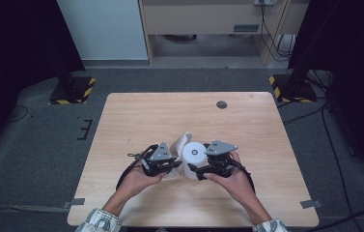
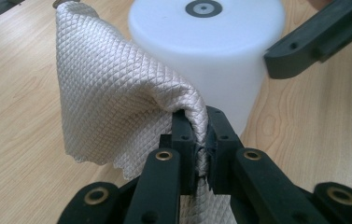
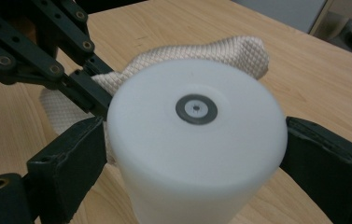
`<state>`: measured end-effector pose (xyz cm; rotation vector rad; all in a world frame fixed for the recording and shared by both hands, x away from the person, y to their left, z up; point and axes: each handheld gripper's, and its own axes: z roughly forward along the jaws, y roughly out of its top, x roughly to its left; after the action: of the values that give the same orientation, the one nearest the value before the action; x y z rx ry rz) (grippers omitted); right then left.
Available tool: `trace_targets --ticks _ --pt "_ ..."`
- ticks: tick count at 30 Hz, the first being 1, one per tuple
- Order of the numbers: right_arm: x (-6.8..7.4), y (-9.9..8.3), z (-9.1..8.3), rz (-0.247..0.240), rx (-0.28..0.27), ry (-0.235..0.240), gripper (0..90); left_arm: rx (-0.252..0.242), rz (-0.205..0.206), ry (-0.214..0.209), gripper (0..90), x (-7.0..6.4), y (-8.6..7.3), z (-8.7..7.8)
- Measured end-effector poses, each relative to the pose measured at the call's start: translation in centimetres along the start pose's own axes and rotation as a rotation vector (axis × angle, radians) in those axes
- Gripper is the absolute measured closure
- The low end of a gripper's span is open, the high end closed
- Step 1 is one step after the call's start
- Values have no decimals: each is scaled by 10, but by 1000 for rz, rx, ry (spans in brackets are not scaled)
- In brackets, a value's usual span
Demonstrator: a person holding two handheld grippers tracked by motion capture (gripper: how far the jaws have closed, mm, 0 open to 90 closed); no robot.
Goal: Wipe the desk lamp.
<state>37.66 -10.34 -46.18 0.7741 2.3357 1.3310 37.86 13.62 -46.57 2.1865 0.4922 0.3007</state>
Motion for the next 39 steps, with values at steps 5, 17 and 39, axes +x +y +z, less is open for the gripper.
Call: trace_targets --ticks 5,17,39 --pt "-3 6 0 -14 0 -22 106 -2 -16 31 834 4 3 6" --pt "-8 6 0 -9 4 -19 106 -9 36 -24 834 -14 8 0" --pt "-14 7 -5 12 -13 -14 245 -30 25 -111 834 -26 7 24"
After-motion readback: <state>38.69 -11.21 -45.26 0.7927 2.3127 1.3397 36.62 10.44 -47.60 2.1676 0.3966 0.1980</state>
